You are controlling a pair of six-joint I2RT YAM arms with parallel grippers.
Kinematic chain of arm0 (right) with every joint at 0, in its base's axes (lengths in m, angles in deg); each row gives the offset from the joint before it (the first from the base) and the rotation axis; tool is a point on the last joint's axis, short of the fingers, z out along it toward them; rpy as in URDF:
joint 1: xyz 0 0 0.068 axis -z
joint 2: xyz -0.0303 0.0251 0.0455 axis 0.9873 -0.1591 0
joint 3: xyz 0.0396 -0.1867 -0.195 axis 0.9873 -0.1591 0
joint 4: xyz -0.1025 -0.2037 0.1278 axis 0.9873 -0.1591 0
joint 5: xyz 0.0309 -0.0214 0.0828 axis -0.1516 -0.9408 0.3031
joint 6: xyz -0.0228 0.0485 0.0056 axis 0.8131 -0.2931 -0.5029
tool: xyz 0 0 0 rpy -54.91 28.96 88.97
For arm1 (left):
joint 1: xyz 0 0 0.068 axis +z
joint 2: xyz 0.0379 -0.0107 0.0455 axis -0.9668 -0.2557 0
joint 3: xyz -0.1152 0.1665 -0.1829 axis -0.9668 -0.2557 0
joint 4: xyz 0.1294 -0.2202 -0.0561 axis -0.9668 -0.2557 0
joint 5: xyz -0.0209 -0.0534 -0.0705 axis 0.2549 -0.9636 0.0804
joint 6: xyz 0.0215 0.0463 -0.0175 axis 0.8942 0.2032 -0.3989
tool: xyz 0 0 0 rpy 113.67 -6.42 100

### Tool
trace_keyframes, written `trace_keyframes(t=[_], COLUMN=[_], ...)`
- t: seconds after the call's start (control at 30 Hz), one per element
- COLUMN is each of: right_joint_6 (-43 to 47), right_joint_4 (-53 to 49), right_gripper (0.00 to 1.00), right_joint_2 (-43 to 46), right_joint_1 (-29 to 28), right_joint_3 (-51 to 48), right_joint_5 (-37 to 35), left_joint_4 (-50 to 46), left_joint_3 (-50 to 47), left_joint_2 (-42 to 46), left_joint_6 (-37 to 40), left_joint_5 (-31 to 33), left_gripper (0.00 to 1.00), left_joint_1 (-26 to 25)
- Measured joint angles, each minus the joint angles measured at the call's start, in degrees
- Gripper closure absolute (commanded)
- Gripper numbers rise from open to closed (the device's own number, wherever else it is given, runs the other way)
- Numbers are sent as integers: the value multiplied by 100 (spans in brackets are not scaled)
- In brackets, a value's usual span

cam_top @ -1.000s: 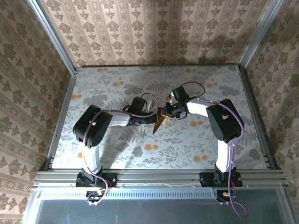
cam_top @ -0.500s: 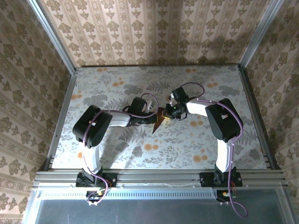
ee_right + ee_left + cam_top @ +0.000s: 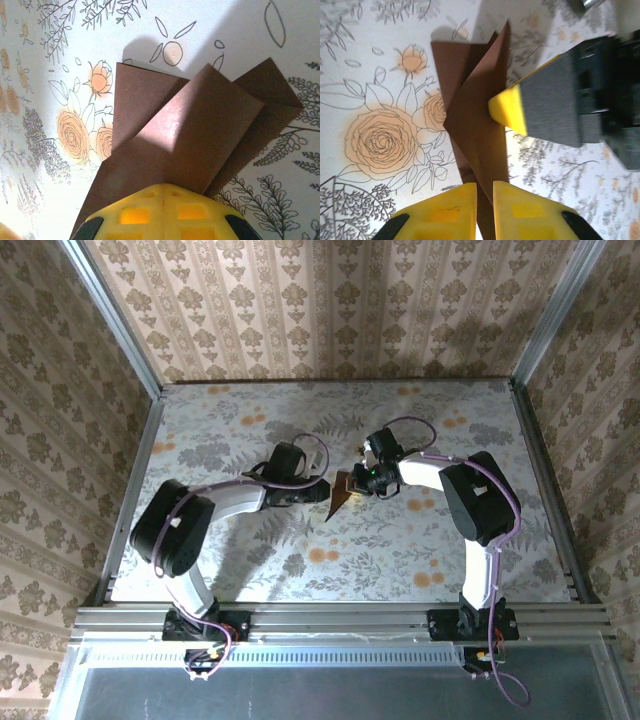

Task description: Fold a paper plane with a square sheet of paper (fold left side to right side)

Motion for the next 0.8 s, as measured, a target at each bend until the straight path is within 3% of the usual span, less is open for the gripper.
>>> trace_keyframes(t=[0.2, 0.53, 0.8], right_joint_6=[2, 2, 4], right_joint_4=[37, 39, 35], right_gripper=[97, 100, 100], right_joint_2=[15, 20, 24], right_joint_1=[0, 0, -17], right_joint_3=[-33, -37, -37], right_joint_5=[0, -4, -22], left_joint_4=[-195, -356, -496], left_joint_3=[0, 380, 553], left_joint_2=[315, -76, -533], left_joint_6=[-76, -352, -376], left_joint_5=[-382, -1381, -1567], left_gripper=[100, 100, 100], left_joint_1=[63, -33, -129])
